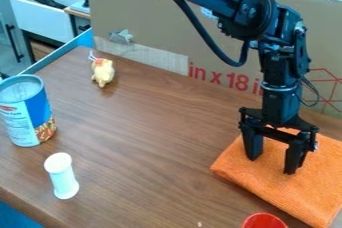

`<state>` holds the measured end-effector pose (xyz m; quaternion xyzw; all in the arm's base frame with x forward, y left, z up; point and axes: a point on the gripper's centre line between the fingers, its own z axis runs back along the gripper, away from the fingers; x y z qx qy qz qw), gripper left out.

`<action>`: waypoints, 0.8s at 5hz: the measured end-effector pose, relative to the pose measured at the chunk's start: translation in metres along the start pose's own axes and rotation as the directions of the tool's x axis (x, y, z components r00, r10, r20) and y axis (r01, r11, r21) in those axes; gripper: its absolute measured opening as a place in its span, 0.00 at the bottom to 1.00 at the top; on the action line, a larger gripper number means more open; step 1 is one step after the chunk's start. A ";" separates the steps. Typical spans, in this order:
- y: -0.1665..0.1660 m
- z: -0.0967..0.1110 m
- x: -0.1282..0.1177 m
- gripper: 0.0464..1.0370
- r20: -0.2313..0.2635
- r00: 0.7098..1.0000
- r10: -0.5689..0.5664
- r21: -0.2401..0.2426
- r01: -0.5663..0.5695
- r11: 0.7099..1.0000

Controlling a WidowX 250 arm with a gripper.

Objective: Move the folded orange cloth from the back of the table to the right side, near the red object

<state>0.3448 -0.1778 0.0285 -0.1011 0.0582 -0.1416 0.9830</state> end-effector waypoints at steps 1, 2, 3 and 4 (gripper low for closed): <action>0.004 0.004 0.002 0.96 0.034 0.999 0.028 0.056 -0.030 0.998; 0.010 0.035 0.002 0.96 0.090 0.996 0.026 0.125 -0.037 0.991; 0.007 0.076 -0.003 0.96 0.134 0.991 0.022 0.215 -0.050 0.975; -0.008 0.097 -0.015 0.96 0.105 0.994 -0.015 0.261 -0.013 0.965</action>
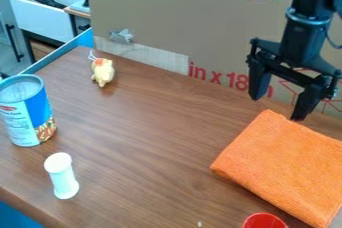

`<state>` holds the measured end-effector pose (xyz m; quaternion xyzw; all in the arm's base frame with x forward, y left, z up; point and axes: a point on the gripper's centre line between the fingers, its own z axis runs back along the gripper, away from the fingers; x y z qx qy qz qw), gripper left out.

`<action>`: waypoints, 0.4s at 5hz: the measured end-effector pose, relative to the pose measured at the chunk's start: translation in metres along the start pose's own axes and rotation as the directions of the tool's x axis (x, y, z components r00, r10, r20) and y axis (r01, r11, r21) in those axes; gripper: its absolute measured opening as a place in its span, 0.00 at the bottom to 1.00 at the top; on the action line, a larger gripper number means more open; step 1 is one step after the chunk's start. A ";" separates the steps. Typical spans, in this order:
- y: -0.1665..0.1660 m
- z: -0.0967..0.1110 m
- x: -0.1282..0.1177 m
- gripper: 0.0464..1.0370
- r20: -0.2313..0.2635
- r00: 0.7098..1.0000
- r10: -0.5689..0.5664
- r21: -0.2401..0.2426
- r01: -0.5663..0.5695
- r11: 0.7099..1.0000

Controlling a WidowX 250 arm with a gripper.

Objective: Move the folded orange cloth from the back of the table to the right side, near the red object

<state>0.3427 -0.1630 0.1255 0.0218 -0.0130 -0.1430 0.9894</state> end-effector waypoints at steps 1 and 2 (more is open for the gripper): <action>0.008 0.019 -0.014 0.96 -0.030 1.000 0.005 0.044 -0.003 0.999; 0.008 0.022 -0.015 0.96 -0.027 1.000 0.008 0.045 -0.007 0.999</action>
